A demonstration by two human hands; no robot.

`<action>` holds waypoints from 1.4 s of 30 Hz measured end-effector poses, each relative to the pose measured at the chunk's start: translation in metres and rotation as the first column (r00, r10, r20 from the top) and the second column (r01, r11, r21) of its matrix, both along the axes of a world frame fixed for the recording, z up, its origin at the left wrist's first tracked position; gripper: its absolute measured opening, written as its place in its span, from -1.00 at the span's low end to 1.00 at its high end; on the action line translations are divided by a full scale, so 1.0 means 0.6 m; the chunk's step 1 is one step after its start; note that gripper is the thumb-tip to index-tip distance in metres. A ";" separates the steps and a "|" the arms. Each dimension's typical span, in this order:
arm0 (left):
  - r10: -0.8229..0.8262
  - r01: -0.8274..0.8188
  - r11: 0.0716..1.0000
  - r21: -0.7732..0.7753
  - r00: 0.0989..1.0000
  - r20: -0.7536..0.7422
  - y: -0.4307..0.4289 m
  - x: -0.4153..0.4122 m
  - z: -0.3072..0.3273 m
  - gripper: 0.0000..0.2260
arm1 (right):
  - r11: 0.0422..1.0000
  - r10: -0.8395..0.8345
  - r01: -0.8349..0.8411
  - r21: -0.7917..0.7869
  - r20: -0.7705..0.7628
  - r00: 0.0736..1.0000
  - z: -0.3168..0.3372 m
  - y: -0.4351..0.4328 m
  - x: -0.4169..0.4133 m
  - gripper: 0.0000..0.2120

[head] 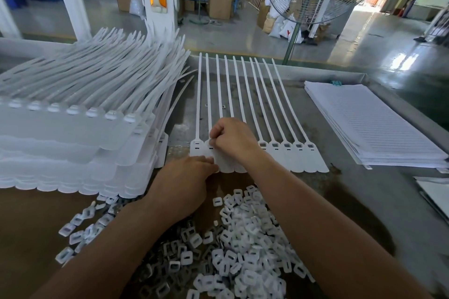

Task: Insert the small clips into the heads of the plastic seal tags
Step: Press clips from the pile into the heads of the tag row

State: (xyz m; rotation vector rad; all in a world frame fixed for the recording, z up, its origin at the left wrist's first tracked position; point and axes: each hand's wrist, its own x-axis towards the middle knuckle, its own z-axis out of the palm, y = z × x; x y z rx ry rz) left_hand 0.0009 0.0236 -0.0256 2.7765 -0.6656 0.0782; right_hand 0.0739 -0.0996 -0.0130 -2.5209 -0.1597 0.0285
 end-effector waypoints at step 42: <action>0.059 -0.060 0.998 -0.014 0.996 -0.074 -0.003 0.002 0.005 -0.52 | 0.979 0.096 -0.144 -0.142 -0.304 0.948 0.052 -0.143 -0.096 -0.98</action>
